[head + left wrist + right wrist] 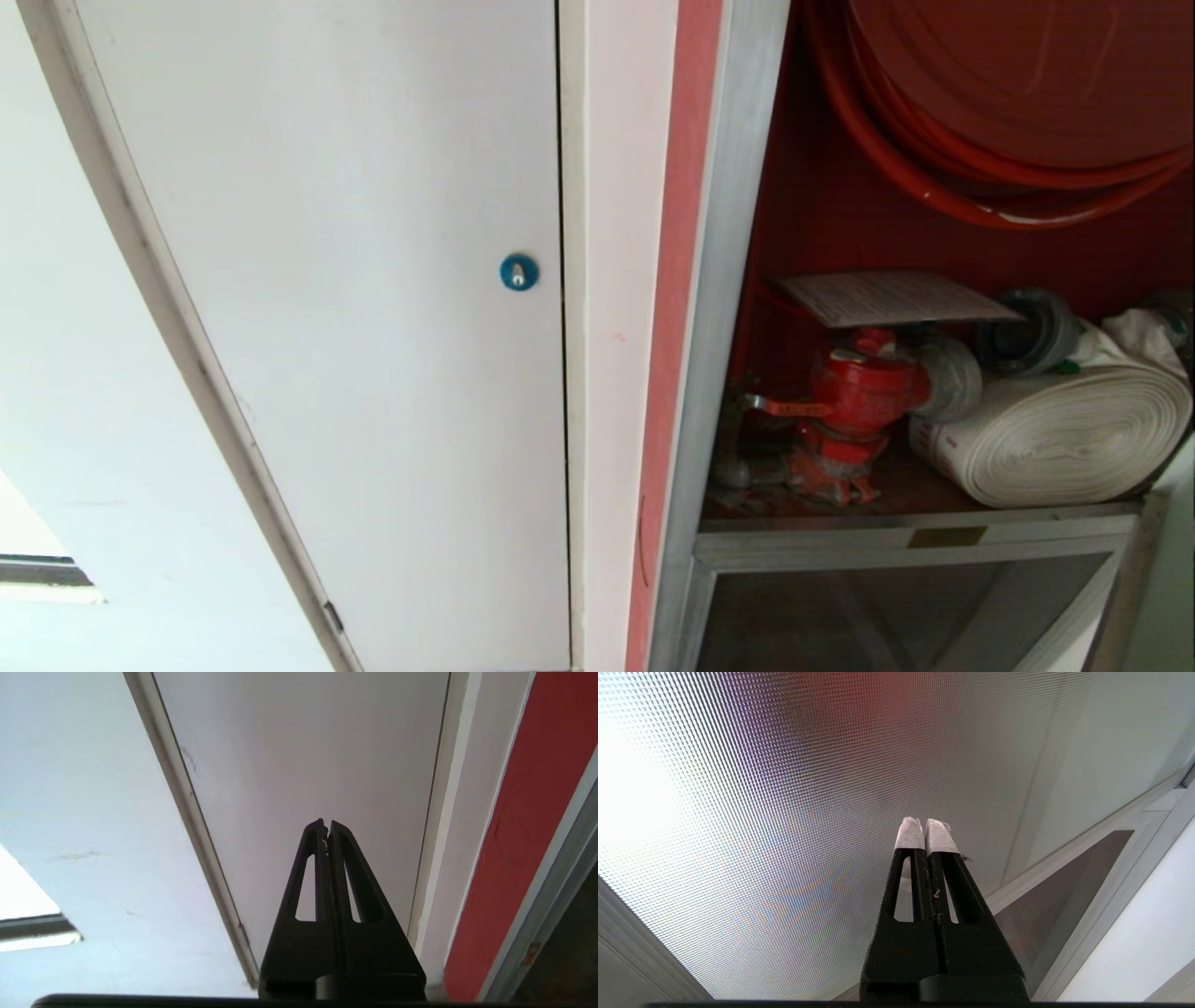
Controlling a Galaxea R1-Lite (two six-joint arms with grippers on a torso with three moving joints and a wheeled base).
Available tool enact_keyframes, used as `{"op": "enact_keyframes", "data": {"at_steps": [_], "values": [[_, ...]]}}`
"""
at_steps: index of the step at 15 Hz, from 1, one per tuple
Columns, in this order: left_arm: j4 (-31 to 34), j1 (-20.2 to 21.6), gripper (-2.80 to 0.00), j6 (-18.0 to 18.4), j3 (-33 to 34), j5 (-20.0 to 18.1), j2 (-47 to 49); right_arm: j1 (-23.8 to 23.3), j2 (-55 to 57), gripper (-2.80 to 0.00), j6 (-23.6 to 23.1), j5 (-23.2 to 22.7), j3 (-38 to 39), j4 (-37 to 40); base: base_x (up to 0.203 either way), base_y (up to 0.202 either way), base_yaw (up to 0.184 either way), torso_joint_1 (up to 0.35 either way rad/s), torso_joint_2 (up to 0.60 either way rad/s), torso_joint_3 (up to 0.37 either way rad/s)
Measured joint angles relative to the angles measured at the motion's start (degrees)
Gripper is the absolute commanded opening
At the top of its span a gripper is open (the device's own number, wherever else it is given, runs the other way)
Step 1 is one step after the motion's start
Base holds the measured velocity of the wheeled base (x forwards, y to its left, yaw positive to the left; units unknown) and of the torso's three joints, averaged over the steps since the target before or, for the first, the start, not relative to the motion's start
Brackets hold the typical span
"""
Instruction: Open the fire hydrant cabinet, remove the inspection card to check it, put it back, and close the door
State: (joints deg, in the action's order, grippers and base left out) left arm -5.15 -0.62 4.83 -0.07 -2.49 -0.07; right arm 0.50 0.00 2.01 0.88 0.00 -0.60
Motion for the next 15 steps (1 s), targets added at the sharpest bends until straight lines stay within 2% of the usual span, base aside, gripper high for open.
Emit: {"op": "enact_keyframes", "data": {"at_steps": [2,15], "values": [[4.1,0.0,-2.80,0.6,0.0,0.1,0.0,0.0,0.0,-2.80,0.0,0.0,0.0,0.0,0.000,0.000,0.000,0.000,0.00,0.000],[4.2,0.0,-2.80,-2.0,0.1,0.2,0.0,0.0,0.0,-2.80,0.0,0.0,0.0,0.0,0.000,0.000,0.000,0.000,0.00,0.000]]}}
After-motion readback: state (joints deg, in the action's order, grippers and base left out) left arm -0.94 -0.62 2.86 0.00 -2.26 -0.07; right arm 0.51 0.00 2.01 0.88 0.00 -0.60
